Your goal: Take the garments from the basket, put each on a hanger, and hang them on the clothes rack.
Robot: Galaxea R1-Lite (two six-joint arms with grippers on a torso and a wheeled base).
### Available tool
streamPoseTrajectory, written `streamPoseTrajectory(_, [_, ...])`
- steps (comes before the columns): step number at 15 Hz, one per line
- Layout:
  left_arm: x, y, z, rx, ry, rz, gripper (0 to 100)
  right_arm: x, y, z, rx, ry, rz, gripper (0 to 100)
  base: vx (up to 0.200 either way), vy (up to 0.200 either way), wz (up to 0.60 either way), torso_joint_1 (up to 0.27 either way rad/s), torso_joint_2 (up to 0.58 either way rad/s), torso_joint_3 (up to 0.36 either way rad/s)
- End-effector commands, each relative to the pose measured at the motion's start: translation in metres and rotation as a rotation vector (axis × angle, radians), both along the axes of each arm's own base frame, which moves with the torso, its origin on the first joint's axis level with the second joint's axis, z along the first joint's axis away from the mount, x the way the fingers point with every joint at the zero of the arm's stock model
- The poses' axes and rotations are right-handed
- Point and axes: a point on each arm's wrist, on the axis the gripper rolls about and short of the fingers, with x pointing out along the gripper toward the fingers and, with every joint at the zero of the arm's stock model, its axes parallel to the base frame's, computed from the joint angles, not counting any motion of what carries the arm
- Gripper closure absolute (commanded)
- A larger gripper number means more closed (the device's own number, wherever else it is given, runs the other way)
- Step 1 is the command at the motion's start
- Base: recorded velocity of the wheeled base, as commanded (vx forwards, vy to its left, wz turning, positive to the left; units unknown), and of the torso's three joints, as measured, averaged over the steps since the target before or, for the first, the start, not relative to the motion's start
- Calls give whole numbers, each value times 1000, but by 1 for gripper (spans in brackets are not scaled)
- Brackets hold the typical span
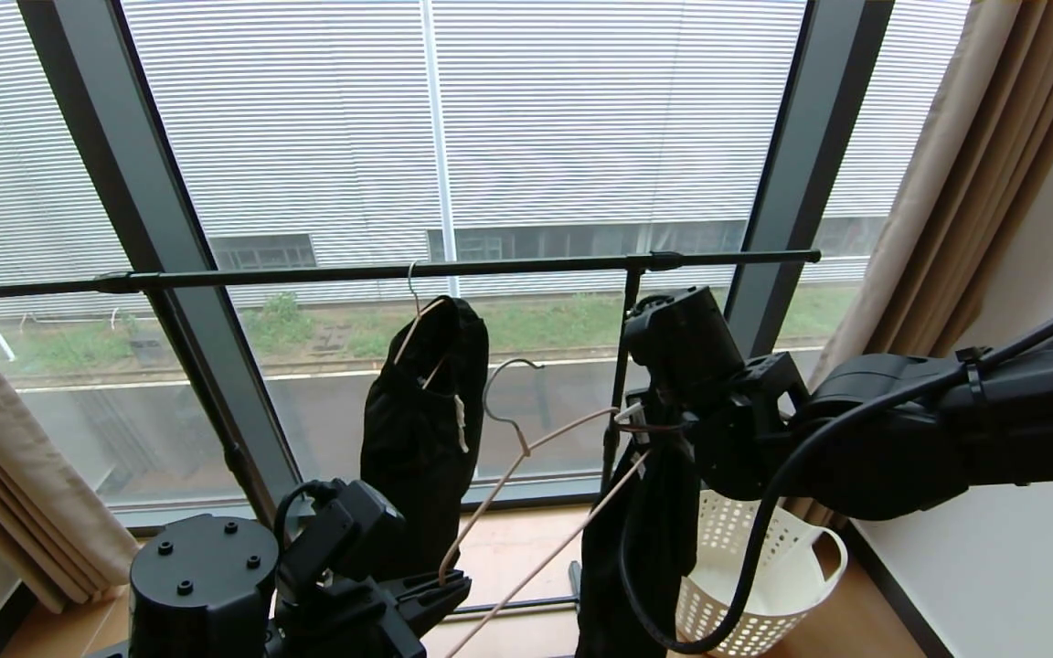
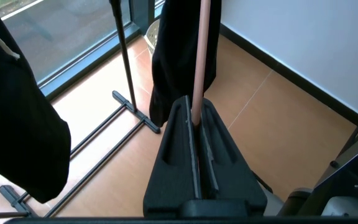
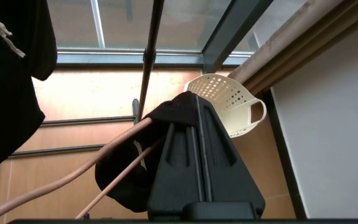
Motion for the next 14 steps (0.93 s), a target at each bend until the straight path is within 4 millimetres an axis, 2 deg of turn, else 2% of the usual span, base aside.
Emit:
streamPoseTrajectory(1, [0, 0, -1, 2, 3, 0, 100, -7, 4, 4, 9, -7, 24, 100, 0, 0, 0, 0, 0, 0])
streamPoseTrajectory(7, [-1, 0, -2, 6, 5, 0, 100, -26, 13, 13, 29, -23, 79, 100, 0, 0, 0, 0, 0, 0])
streamPoseTrajectory(14, [-1, 0, -4, 13, 12, -6, 100, -57, 31, 23, 54, -38, 179, 100, 0, 0, 0, 0, 0, 0])
